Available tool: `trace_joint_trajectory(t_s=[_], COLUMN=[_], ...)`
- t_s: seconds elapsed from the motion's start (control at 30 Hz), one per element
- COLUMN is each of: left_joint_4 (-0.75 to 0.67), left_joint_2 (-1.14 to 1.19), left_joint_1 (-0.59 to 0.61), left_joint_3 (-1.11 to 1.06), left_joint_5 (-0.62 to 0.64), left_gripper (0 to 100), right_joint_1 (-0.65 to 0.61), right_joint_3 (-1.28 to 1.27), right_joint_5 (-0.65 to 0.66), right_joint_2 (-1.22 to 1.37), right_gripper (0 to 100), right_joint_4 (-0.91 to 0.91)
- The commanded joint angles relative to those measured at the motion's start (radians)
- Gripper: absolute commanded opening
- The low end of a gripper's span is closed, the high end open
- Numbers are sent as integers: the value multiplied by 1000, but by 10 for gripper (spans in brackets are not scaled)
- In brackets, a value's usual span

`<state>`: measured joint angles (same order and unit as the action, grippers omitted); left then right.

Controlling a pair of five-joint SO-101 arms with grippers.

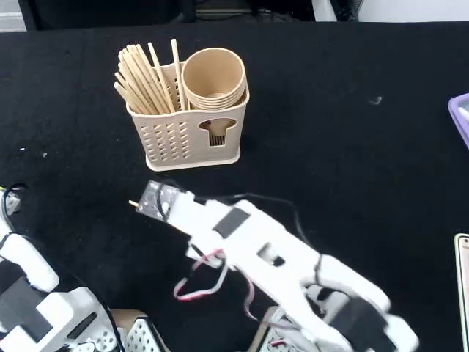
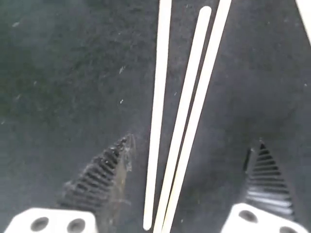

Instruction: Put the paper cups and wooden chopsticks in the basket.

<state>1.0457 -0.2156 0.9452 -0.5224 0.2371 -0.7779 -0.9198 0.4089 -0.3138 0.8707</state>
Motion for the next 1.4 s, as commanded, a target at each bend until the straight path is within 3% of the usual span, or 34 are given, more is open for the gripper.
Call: trace_joint_trajectory(t_s=[0.0,0.37,0.43,0.53,0.7,1.07,1.37], left_joint_4=[-20,-20,-20,-20,-20,-14,-14], left_joint_2=[-25,-25,-26,-28,-31,-25,-23], left_joint_1=[-1,-1,-1,-1,1,-35,-35], left_joint_3=[18,19,18,18,12,10,10], left_joint_5=[12,12,12,12,12,12,12], left_gripper=[163,163,163,163,163,162,162], right_joint_1=[23,28,28,28,35,92,98], right_joint_3=[134,248,257,257,259,245,-12], right_joint_5=[-8,-8,-8,-8,-9,31,40], right_joint_2=[150,344,358,369,300,-185,-122], right_gripper=[358,344,252,16,13,10,11], right_joint_4=[-20,-17,-14,-20,35,221,15])
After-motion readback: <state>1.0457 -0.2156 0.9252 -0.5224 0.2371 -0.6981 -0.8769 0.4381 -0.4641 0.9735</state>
